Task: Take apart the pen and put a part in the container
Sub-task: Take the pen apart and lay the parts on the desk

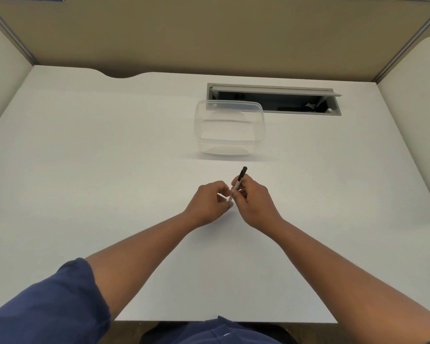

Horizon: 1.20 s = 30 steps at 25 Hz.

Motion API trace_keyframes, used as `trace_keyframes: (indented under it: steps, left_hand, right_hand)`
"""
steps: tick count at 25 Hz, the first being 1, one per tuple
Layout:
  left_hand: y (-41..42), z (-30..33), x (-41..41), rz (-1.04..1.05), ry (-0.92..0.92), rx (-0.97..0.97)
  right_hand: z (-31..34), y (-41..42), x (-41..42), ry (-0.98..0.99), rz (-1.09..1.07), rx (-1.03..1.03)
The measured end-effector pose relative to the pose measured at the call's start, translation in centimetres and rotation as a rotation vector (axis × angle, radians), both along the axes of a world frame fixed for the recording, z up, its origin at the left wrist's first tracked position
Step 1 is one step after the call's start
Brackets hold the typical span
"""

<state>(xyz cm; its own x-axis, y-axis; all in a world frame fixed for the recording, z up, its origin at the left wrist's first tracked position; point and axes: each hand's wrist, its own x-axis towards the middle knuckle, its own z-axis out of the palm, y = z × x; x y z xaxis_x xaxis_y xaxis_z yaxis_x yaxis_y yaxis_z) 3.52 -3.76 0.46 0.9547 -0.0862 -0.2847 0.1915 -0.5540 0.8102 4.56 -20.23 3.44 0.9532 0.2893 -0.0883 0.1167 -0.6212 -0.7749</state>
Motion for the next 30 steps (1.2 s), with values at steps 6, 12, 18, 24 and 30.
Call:
trace_keyframes:
  steps: [6,12,18,24,30]
  left_hand:
    - [-0.5,0.4,-0.4,0.038,-0.062,-0.059]
    - [0.0,0.8,-0.9,0.171,0.0,-0.247]
    - [0.1,2.3,-1.3,0.429,0.26,-0.804]
    - [0.0,3.0,-2.1,0.529,0.343,-0.923]
    - [0.4,3.9,-2.8,0.412,0.382,-0.648]
  right_hand:
    - [0.2,0.0,-0.5,0.02,-0.006,0.054]
    - [-0.2,-0.6,-1.5,0.077,-0.029,0.047]
    - [-0.6,-0.4,-2.0,0.065,-0.001,-0.012]
    - [-0.1,0.0,-1.9,-0.019,0.005,-0.017]
    - [0.3,-0.1,-2.0,-0.015,0.07,-0.088]
